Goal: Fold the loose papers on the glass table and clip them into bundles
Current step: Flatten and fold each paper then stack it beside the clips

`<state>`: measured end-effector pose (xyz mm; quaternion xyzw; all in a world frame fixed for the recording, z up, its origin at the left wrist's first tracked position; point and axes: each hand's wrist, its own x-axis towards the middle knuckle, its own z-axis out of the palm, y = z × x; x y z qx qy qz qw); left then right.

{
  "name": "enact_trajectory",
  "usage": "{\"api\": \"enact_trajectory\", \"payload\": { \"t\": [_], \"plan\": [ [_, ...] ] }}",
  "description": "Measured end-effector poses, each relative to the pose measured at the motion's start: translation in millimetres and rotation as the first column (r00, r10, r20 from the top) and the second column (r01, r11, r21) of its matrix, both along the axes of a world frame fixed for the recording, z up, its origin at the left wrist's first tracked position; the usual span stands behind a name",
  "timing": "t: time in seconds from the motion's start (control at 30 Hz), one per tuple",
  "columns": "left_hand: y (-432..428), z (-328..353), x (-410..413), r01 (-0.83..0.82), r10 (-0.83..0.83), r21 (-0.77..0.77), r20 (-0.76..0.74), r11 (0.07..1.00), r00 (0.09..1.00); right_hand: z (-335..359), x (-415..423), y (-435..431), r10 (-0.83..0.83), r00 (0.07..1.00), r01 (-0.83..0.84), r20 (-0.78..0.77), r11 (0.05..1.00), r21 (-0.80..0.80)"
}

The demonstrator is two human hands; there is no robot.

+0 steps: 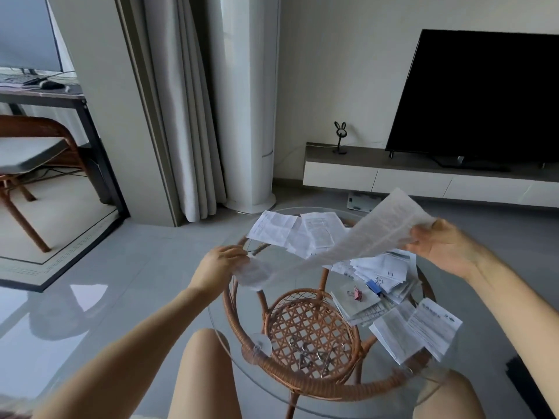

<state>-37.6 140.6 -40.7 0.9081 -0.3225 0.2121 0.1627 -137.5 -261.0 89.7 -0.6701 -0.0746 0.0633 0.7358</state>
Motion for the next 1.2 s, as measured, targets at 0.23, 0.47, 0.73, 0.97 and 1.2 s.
{"api": "enact_trajectory", "payload": {
  "t": [0.23, 0.47, 0.73, 0.97, 1.2],
  "plan": [
    [-0.5, -23.1, -38.8, 0.115, -0.006, 0.143, -0.602, 0.983, 0.799, -26.5, -35.3, 4.3, 0.220, 0.972, -0.233, -0.082, 0.951, -0.203],
    [-3.5, -22.4, -39.2, 0.160, -0.009, 0.166, -0.666, 0.973, 0.746, -40.5, -23.2, 45.8, 0.208, 0.948, -0.301, -0.242, 0.836, -0.459],
    [-3.9, -22.5, -45.1, 0.141, -0.008, 0.162, -0.626, 0.977, 0.780, -75.7, 38.1, 136.3, 0.141, 0.962, -0.266, -0.234, 0.675, -0.688],
    [3.4, -14.8, -38.5, -0.210, -0.029, -0.174, -0.831, 0.962, 0.556, -97.1, 82.7, 164.1, 0.060, 0.982, -0.166, -0.178, 0.722, -0.672],
    [5.8, -1.4, -19.9, -0.437, -0.409, -0.546, -0.833, 0.715, 0.371, -105.2, 102.4, 176.6, 0.129, 0.968, -0.245, -0.215, 0.670, -0.700]
  ]
}}
